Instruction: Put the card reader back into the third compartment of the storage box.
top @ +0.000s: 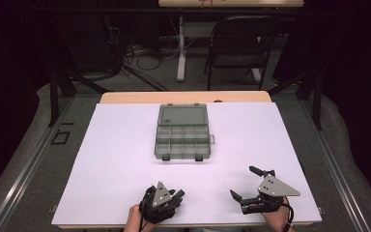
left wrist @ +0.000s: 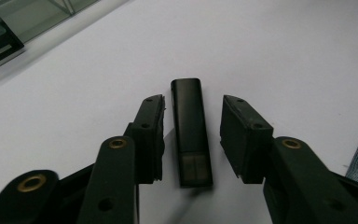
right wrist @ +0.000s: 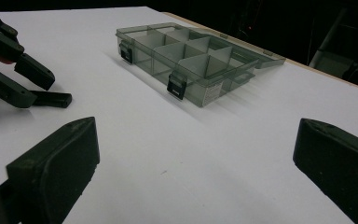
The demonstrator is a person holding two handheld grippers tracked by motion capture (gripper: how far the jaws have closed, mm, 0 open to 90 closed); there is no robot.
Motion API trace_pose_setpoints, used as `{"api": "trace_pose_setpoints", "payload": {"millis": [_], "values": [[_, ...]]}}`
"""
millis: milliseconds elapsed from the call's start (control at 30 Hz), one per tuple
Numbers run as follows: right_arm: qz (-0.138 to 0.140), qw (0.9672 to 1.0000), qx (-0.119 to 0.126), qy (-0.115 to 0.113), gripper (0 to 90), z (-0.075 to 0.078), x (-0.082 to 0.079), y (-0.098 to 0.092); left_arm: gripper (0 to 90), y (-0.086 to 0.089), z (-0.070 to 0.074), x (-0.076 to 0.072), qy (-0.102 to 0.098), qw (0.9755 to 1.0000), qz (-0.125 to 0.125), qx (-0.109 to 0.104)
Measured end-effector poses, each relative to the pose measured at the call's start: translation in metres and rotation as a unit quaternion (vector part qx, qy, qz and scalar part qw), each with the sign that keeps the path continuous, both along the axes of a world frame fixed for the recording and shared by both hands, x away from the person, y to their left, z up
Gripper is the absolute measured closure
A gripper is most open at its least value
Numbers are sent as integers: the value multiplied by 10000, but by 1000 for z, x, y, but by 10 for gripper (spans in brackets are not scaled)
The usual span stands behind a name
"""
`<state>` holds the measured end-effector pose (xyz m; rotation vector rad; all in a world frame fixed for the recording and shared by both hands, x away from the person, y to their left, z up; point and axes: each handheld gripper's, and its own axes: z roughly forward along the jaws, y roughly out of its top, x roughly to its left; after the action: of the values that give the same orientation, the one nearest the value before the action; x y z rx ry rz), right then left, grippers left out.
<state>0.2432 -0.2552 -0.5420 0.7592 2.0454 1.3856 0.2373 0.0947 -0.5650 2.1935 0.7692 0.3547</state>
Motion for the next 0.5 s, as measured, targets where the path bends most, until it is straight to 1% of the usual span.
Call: {"api": "trace_pose_setpoints", "payload": {"millis": [133,167,267,467,500], "values": [[-5,10000,5,2,0,0,0,0,637,1,-1,1,55,10000,52,-22],[-4,10000,3,0,0,0,0,0,644,0,-2,1,71,9999,83,-55],[-4,10000,9,4,0,0,0,0,664,1,-2,1,97,9999,78,-59],[4,10000,-3,-2,0,0,0,0,713,-1,-3,-2,-12,10000,51,-5],[1,10000,0,11,0,0,0,0,722,-1,-3,-3,10,10000,55,-31]]}}
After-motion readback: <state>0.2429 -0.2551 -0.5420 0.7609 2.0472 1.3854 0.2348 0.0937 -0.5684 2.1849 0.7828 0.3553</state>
